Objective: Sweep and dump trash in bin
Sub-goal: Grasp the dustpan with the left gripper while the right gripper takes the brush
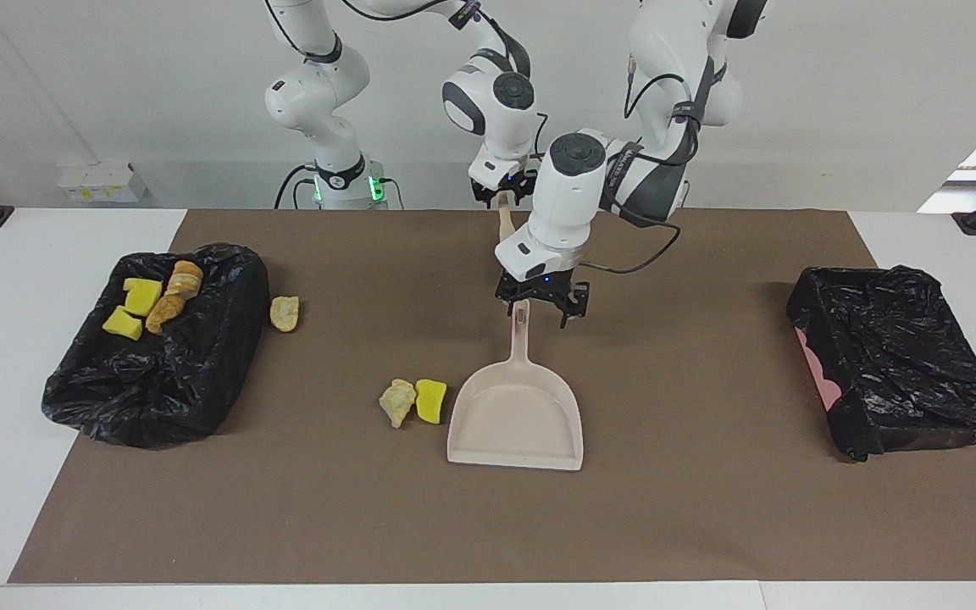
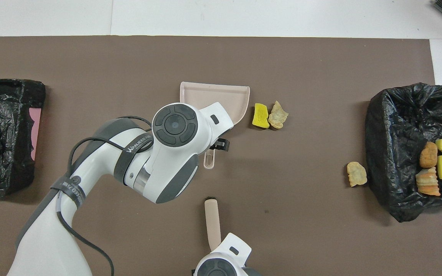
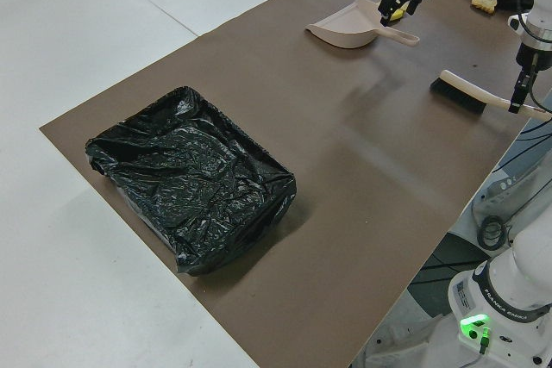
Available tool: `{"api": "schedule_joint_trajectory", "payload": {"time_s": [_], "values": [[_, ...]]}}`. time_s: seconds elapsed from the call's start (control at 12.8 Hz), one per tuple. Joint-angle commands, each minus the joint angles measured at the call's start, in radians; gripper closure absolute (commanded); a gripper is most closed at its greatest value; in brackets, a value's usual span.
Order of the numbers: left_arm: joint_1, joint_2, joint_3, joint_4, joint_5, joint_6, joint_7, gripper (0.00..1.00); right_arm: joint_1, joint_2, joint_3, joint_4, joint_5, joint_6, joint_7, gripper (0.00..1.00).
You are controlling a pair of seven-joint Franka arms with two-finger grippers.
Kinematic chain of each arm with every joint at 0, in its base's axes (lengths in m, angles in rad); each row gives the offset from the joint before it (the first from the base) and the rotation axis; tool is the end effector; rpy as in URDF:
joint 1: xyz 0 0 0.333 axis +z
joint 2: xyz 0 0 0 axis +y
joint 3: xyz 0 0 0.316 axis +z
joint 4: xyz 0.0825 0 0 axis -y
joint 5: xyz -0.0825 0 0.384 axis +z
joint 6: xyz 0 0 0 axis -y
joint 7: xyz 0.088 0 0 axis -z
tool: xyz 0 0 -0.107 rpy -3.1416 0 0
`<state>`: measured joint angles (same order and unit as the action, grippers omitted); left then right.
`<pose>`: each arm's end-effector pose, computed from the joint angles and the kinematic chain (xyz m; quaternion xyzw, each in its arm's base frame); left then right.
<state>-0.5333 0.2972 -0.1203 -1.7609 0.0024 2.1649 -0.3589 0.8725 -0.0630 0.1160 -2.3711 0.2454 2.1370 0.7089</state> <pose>0.5182 -0.3892 0.4083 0.9880 -0.1437 0.0397 0.0407 0.2506 0.3995 0.3367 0.9899 0.0639 -0.1263 0.0017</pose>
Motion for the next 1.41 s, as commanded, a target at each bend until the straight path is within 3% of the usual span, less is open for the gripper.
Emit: {"api": "schedule_joint_trajectory", "payload": {"time_s": [0.0, 0.08, 0.16, 0.55, 0.86, 1.1, 1.33], "values": [[-0.016, 0.006, 0.018, -0.022, 0.008, 0.045, -0.015, 0.0, -0.007, -0.008, 0.004, -0.017, 0.026, 0.036, 0.011, 0.72], [-0.014, 0.008, 0.018, -0.022, 0.008, 0.047, -0.015, 0.0, -0.007, -0.006, 0.004, -0.017, 0.04, 0.044, 0.009, 0.89], [-0.016, 0.008, 0.018, -0.029, 0.008, 0.052, -0.017, 0.0, -0.006, -0.006, 0.005, -0.019, 0.051, 0.044, 0.009, 0.98], [-0.037, 0.056, 0.021, -0.046, 0.034, 0.115, -0.083, 0.03, -0.013, 0.02, 0.004, 0.013, 0.052, 0.031, 0.006, 1.0], [-0.04, 0.059, 0.019, -0.058, 0.036, 0.122, -0.104, 0.34, -0.121, -0.014, -0.006, 0.093, 0.051, -0.122, -0.011, 1.0], [-0.039, 0.057, 0.021, -0.054, 0.037, 0.121, -0.098, 0.8, -0.255, -0.078, -0.007, 0.113, 0.038, -0.219, -0.049, 1.0], [-0.027, 0.054, 0.018, -0.037, 0.102, 0.121, -0.074, 0.96, -0.39, -0.11, -0.009, 0.108, -0.035, -0.275, -0.031, 1.0]]}}
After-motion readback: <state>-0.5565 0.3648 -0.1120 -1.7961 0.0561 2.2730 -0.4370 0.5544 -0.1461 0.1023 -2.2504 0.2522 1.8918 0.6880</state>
